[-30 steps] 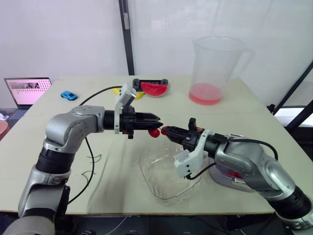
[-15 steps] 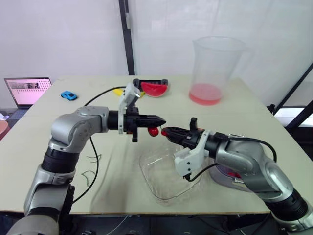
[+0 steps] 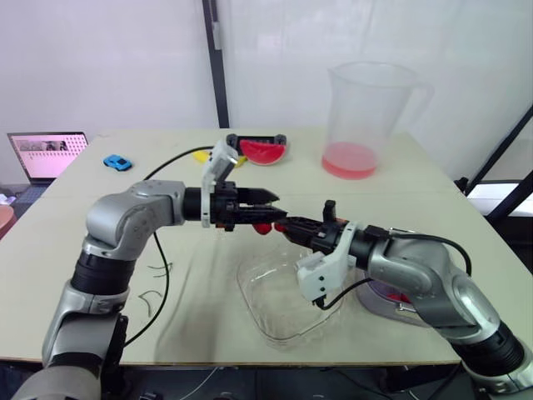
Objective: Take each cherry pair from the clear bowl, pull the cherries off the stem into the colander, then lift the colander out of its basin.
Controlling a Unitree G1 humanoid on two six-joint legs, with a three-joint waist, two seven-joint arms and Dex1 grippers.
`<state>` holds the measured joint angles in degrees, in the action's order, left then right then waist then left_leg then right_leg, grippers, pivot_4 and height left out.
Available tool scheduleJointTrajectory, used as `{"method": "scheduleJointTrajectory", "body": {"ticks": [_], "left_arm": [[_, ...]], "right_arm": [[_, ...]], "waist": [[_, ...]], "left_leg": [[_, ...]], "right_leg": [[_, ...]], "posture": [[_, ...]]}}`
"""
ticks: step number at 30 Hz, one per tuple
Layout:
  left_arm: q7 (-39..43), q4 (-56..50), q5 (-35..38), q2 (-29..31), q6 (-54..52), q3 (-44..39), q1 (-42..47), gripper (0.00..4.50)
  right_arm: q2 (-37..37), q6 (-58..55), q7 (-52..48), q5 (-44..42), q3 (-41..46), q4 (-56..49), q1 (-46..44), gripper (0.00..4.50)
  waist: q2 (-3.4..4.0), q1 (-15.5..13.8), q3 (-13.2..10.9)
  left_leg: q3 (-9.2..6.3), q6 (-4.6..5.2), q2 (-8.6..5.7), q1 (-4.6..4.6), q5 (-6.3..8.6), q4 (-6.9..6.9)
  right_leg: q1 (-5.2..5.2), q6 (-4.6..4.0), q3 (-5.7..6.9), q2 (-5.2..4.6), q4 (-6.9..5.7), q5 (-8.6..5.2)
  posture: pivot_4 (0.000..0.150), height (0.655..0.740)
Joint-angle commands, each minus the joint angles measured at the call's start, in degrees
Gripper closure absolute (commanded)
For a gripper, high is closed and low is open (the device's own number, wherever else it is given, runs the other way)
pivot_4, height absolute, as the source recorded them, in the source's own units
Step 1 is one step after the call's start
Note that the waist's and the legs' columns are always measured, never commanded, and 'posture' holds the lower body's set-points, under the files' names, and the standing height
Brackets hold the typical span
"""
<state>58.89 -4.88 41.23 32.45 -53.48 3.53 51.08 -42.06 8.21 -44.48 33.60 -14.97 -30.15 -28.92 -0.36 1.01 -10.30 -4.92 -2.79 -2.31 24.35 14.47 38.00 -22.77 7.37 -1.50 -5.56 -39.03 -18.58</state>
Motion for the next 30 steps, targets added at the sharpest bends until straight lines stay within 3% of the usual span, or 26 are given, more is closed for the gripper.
{"method": "scheduleJointTrajectory", "body": {"ticks": [1, 3, 5, 7, 9, 10, 19, 22, 25, 27, 28, 30], "left_arm": [[0.5, -2.1, 0.7, 0.5, 0.2, -0.9, 1.5, 1.80], [0.3, -1.9, 0.8, 0.4, -0.1, -1.0, 1.8, 1.80], [0.1, -1.5, 0.9, 0.2, -0.2, -1.2, 2.0, 2.31], [0.2, -1.2, 1.1, 0.0, 0.0, -1.5, 1.9, 2.96], [0.7, -1.2, 0.9, 0.3, 0.3, -1.1, 1.5, 4.25], [0.7, -1.1, 0.9, 0.3, 0.3, -1.0, 1.4, 4.45], [1.3, 0.9, -1.4, 1.0, 2.0, -0.7, 1.2, 4.45], [1.7, 1.4, -2.0, 1.0, 2.6, -0.6, 1.1, 4.50], [2.4, 1.7, -2.3, 1.0, 3.2, -0.5, 1.1, 4.50], [2.7, 2.0, -2.3, 0.8, 3.6, -0.7, 1.4, 4.50], [2.9, 2.1, -2.2, 0.6, 3.8, -0.9, 1.5, 4.50], [3.7, 1.9, -1.5, 0.3, 4.1, -1.3, 1.5, 4.50]], "right_arm": [[0.3, 0.3, 0.1, 0.0, 1.4, -1.6, -0.2, 3.81], [0.3, 0.3, 0.0, 0.0, 1.3, -1.5, -0.2, 3.81], [0.2, 0.2, -0.1, 0.1, 1.3, -1.5, -0.2, 3.81], [0.2, 0.3, -0.1, 0.2, 1.3, -1.5, -0.2, 3.81], [0.2, 0.3, -0.1, 0.3, 1.3, -1.5, -0.2, 3.81], [0.2, 0.3, -0.1, 0.2, 1.3, -1.6, -0.1, 3.81], [0.7, -2.7, -1.6, -3.8, 3.2, -2.0, 0.9, 3.81], [0.2, -3.1, -1.9, -6.9, 5.2, -1.8, 0.7, 2.73], [0.1, -5.0, -3.5, -11.6, 7.4, -2.6, 0.1, 1.23], [1.6, -19.4, -8.5, -23.6, 12.4, -5.7, -1.1, 0.27], [0.3, -28.8, -12.6, -32.3, 16.3, -6.7, -3.0, 0.06], [-3.3, -45.8, -18.6, -47.2, 23.9, -7.1, -6.9, 0.06]], "waist": [[0.00, 0.0, 0.0], [0.00, 0.0, 0.0], [0.00, 0.0, 0.0], [0.00, 0.0, 0.0], [0.00, 0.0, 0.0], [0.00, 0.0, 0.0], [0.00, 0.0, 0.0], [0.00, 0.0, 0.0], [0.00, 0.0, 0.0], [0.00, 0.0, 0.0], [0.00, 0.0, 0.0], [0.01, -0.1, 0.0]], "left_leg": [[0.00, 0.00, 0.00, 0.00, 0.00, 0.00], [0.00, 0.00, 0.00, 0.00, 0.00, 0.00], [0.00, 0.00, 0.00, 0.00, 0.00, 0.00], [0.00, 0.00, 0.00, 0.00, 0.00, 0.00], [0.00, 0.00, 0.00, 0.00, 0.00, 0.00], [0.00, 0.00, 0.00, 0.00, 0.00, 0.00], [0.00, 0.00, 0.00, 0.00, 0.00, 0.00], [0.00, 0.00, 0.00, 0.00, 0.00, 0.00], [0.00, 0.00, 0.00, 0.00, 0.00, 0.00], [0.00, 0.00, 0.00, 0.00, 0.00, 0.00], [-0.01, 0.00, 0.03, 0.01, 0.00, 0.00], [-0.04, 0.00, 0.09, 0.01, 0.00, 0.05]], "right_leg": [[0.00, 0.00, 0.00, 0.00, 0.00, 0.00], [0.00, 0.00, 0.00, 0.00, 0.00, 0.00], [0.00, 0.00, 0.00, 0.00, 0.00, 0.00], [0.00, 0.00, 0.00, 0.00, 0.00, 0.00], [0.00, 0.00, 0.00, 0.00, 0.00, 0.00], [0.00, 0.00, 0.00, 0.00, 0.00, 0.00], [0.00, 0.00, 0.00, 0.00, 0.00, 0.00], [0.00, 0.00, 0.00, 0.00, 0.00, 0.00], [0.00, 0.00, 0.00, 0.00, -0.01, 0.00], [0.01, 0.00, 0.00, 0.00, -0.01, 0.00], [0.01, 0.00, 0.00, -0.01, 0.00, 0.00], [0.05, 0.00, 0.00, -0.03, -0.01, 0.00]], "posture": [[0.150, 0.7400], [0.150, 0.7400], [0.150, 0.7400], [0.150, 0.7400], [0.150, 0.7400], [0.150, 0.7400], [0.150, 0.7400], [0.150, 0.7400], [0.150, 0.7400], [0.150, 0.7400], [0.150, 0.7400], [0.150, 0.7400]]}}
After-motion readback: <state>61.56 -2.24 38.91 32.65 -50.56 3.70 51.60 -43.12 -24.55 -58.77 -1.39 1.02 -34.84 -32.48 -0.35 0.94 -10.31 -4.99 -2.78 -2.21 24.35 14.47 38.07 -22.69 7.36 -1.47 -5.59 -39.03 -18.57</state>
